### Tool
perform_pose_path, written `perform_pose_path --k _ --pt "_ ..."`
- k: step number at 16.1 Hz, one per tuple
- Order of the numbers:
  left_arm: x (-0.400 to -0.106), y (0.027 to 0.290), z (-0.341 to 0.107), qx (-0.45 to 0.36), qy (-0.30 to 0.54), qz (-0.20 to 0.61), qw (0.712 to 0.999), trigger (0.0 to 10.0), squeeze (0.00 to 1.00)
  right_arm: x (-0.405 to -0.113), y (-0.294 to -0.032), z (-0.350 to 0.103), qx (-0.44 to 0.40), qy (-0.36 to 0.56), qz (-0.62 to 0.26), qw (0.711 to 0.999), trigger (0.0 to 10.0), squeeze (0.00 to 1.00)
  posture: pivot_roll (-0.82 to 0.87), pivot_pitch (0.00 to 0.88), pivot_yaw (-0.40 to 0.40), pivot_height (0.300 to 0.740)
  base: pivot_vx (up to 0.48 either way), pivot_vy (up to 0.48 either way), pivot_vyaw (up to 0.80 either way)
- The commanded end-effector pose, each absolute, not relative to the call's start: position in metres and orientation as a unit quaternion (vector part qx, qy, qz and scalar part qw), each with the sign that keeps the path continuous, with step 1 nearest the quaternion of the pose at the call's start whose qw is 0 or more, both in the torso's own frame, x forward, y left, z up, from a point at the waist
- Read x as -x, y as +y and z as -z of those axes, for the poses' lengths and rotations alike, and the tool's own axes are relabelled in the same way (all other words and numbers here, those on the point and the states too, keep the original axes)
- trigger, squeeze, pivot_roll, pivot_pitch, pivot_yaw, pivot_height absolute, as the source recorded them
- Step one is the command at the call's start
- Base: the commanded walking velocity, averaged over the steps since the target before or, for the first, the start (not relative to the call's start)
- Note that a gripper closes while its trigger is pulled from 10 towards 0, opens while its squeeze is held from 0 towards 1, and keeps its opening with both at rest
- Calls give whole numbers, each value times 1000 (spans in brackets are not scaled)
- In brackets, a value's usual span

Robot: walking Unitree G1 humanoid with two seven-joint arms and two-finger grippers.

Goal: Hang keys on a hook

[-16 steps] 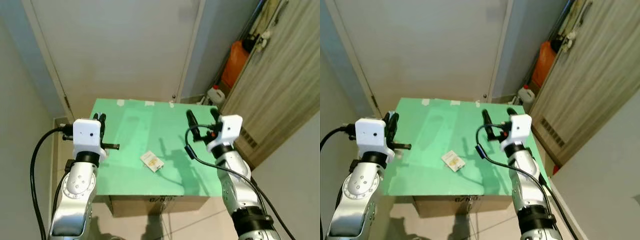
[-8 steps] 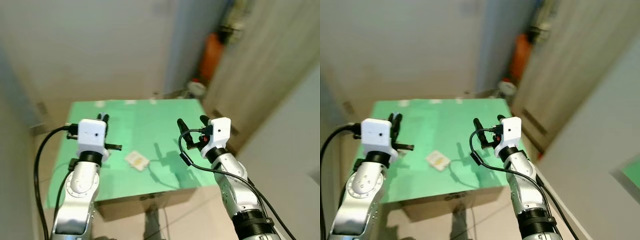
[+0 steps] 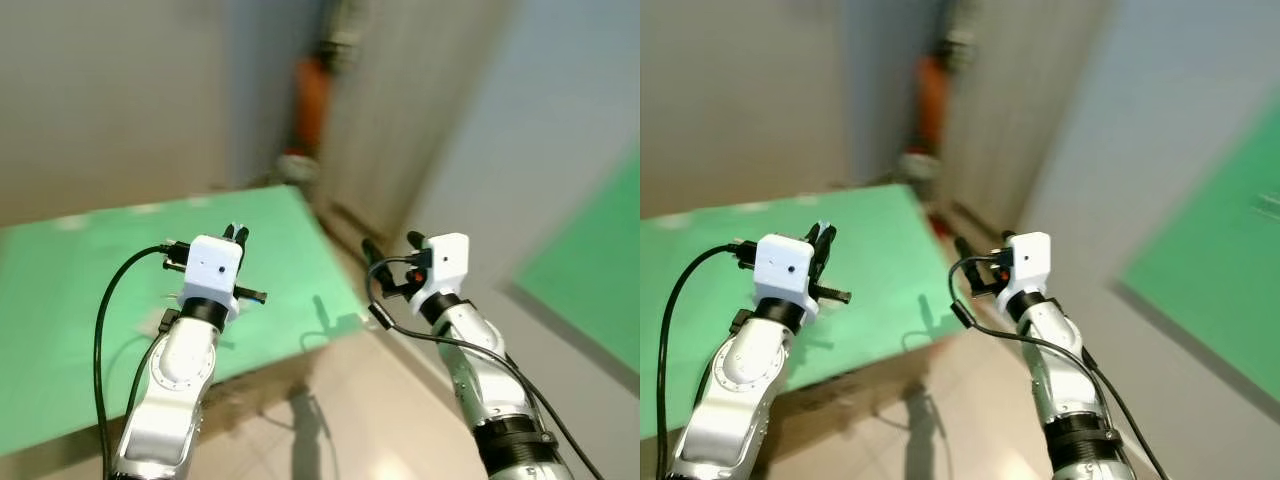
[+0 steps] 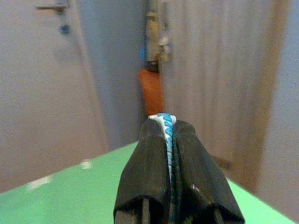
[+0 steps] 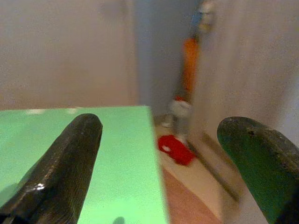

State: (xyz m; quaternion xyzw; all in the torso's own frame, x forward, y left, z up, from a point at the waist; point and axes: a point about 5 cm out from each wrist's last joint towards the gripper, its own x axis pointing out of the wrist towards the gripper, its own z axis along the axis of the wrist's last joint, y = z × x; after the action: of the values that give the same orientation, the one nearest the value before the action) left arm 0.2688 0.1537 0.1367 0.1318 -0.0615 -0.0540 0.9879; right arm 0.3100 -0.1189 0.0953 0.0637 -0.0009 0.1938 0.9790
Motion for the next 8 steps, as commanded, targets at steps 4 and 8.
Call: perform_pose_path --k 4,8 --pt "-272 155 -140 -128 -69 64 987 0 0 -311 -121 -95 -60 3 -194 979 10000 0 85 0 -79 740 0 -480 -692" --pt "-279 163 -141 -122 -66 53 989 0 0 -310 -121 -94 -63 7 -191 980 10000 0 81 0 -73 740 0 -360 -666"
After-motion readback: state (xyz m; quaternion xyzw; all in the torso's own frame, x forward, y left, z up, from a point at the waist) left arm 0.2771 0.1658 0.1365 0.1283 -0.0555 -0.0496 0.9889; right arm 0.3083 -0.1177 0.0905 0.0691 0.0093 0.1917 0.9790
